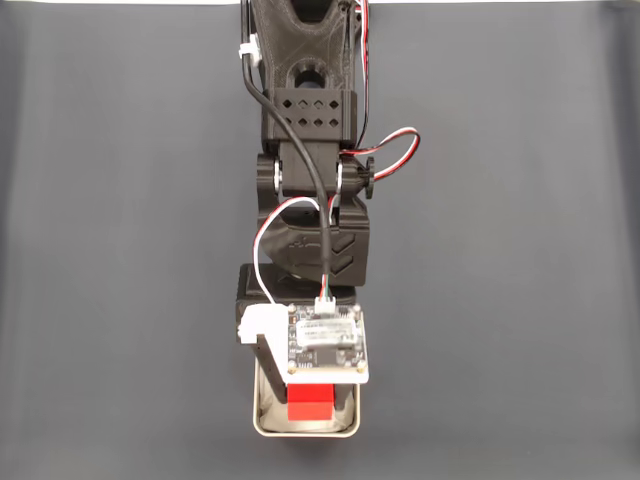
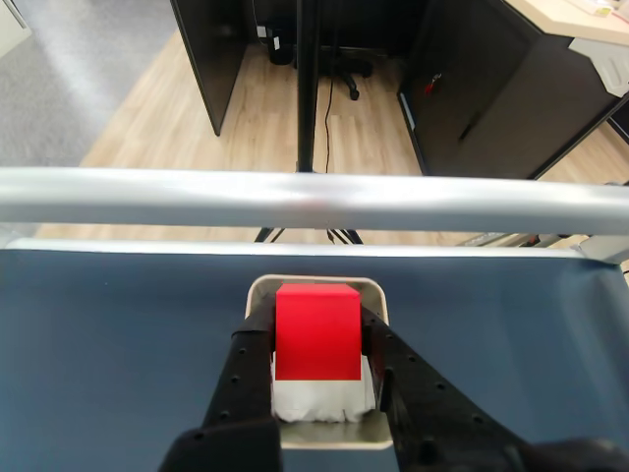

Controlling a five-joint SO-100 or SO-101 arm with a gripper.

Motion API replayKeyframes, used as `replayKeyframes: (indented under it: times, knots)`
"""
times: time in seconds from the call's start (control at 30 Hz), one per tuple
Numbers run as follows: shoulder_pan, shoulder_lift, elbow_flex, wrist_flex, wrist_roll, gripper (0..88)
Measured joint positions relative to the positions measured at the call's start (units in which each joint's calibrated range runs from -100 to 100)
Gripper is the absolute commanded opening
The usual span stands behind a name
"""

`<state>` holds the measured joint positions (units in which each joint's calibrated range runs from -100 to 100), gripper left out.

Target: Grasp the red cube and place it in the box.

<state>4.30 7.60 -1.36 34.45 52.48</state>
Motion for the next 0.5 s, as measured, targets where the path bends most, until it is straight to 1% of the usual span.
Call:
replayKeyframes:
  times: [0.3, 0.33, 0.43, 0.47, 0.5]
  knots:
    - [0.1, -0.2, 1.0, -0.2, 0.1, 3.8]
    - [0.1, -0.2, 1.1, -0.2, 0.1, 6.6]
    - [0.1, -0.2, 1.1, -0.2, 0.1, 28.4]
    - [0.1, -0.3, 1.1, -0.2, 0.1, 32.9]
    - [0.1, -0.3, 1.1, -0.2, 0.1, 35.4]
